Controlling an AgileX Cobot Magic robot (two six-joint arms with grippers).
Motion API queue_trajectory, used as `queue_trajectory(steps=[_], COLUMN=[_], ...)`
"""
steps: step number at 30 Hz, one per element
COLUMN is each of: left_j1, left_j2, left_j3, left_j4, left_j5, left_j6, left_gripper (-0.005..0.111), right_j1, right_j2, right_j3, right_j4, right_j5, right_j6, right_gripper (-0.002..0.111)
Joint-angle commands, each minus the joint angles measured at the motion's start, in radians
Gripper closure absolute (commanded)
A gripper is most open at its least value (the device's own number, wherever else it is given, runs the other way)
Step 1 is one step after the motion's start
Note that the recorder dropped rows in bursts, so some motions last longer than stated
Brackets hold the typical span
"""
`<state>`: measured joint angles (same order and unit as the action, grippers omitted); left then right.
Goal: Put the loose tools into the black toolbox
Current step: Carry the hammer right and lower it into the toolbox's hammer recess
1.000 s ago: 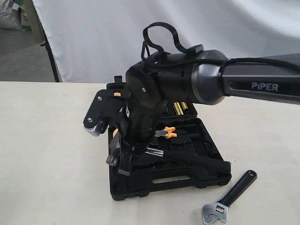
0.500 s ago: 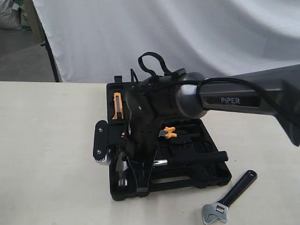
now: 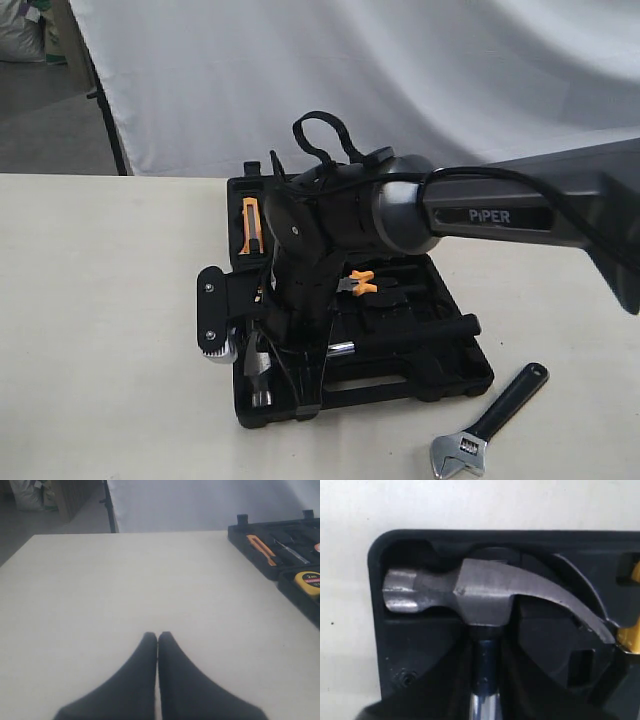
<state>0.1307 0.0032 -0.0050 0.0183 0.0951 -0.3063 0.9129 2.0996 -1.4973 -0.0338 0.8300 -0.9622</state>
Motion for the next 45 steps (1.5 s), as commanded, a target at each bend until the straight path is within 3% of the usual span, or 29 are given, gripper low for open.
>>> queue_trajectory(steps=[1, 20, 22, 28, 32, 38, 40, 44, 45], left_j1=[0.025, 0.025, 0.025, 0.025, 0.025, 0.025, 0.025, 0.025, 0.025], left_j2=[-0.003, -0.003, -0.003, -0.003, -0.003, -0.003, -0.003, -0.003, -0.003], left_j3=[-0.003, -0.003, -0.003, -0.003, -0.003, -0.003, -0.003, -0.003, -0.003], left_j4=[0.004, 0.004, 0.004, 0.004, 0.004, 0.004, 0.004, 0.004, 0.004], left_j5=[-0.007, -0.007, -0.007, -0.007, -0.007, -0.007, -0.007, -0.007, -0.007], left_j6=[-0.005, -0.005, -0.005, -0.005, -0.005, -0.005, -0.005, -0.005, -0.005], left_gripper=[0.106, 0.106, 0.106, 0.106, 0.106, 0.106, 0.106, 0.106, 0.106], right_j1=[0.002, 0.002, 0.002, 0.002, 0.002, 0.002, -0.001, -0.003, -0.003], right_j2=[0.0, 0.0, 0.0, 0.0, -0.006, -0.058, -0.085, -0.118, -0.12], right_j3=[-0.002, -0.002, -0.002, -0.002, -0.002, -0.002, -0.002, -0.002, -0.002], right_j4=[0.007, 0.007, 0.003, -0.003, -0.052, -0.07, -0.066, -0.062, -0.052], right_j5=[0.009, -0.055, -0.066, -0.044, -0.037, -0.041, -0.065, -0.123, -0.143], right_j6=[-0.007, 0.035, 0.052, 0.042, 0.047, 0.062, 0.096, 0.155, 0.162], right_gripper=[0.108, 0.108, 0.1, 0.052, 0.042, 0.043, 0.049, 0.078, 0.091])
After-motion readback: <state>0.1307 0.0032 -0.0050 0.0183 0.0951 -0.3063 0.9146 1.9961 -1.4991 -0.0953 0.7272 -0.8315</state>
